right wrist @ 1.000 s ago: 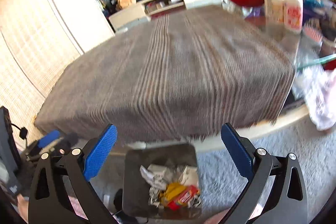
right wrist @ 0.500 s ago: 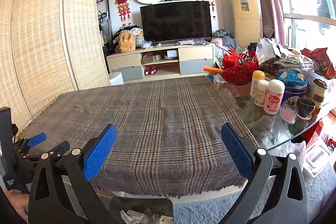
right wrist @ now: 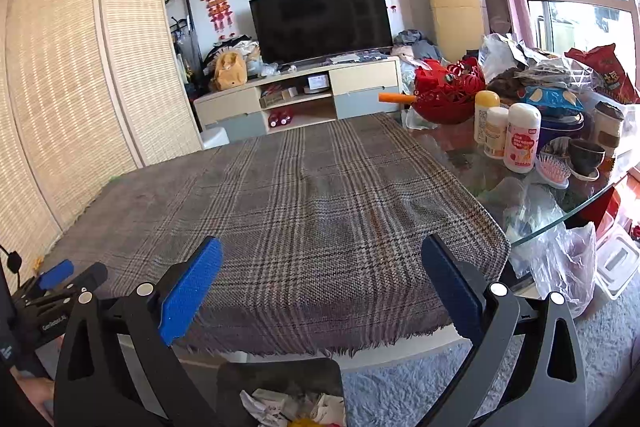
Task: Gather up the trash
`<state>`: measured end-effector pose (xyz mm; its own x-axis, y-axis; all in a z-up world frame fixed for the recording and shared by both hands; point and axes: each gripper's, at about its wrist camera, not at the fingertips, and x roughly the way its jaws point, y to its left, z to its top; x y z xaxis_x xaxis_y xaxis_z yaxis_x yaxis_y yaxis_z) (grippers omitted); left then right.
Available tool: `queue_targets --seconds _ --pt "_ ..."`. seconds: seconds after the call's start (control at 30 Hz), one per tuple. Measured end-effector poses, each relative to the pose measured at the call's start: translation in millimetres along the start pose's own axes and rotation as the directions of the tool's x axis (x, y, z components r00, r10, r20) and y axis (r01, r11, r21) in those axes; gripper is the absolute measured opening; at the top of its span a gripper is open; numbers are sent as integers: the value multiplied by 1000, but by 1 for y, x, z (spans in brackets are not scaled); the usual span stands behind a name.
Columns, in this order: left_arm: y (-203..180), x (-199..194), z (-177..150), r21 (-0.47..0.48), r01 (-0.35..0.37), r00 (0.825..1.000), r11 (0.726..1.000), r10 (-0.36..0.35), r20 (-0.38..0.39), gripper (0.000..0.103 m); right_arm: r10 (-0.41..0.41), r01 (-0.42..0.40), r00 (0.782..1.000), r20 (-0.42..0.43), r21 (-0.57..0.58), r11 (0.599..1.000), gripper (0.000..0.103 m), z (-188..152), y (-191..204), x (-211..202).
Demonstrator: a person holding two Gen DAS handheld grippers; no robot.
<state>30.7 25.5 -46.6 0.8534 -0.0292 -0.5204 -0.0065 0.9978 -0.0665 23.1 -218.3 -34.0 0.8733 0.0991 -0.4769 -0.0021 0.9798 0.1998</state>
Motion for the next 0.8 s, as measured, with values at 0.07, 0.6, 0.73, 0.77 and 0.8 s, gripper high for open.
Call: queue_targets --seconds 0.07,0.6,0.73,0.77,0.8 --pt "1 -2 0 7 -7 1000 1000 7 4 95 -9 9 1000 -5 -8 1000 100 -2 1 1" --pt "-4 -2 -2 37 18 1000 999 -18 -12 95 -38 35 997 -62 -50 998 100 -13 10 9" --pt "-4 -3 -2 36 20 1000 999 -20 -10 95 -33 29 997 -71 -53 998 100 -13 13 10" --pt "-4 -3 -2 35 20 1000 999 -20 -10 95 -29 25 997 -76 -51 998 100 -13 13 10" --pt "-4 -3 -2 36 21 1000 999 -21 -10 95 -29 25 997 -78 -50 998 100 -14 13 11"
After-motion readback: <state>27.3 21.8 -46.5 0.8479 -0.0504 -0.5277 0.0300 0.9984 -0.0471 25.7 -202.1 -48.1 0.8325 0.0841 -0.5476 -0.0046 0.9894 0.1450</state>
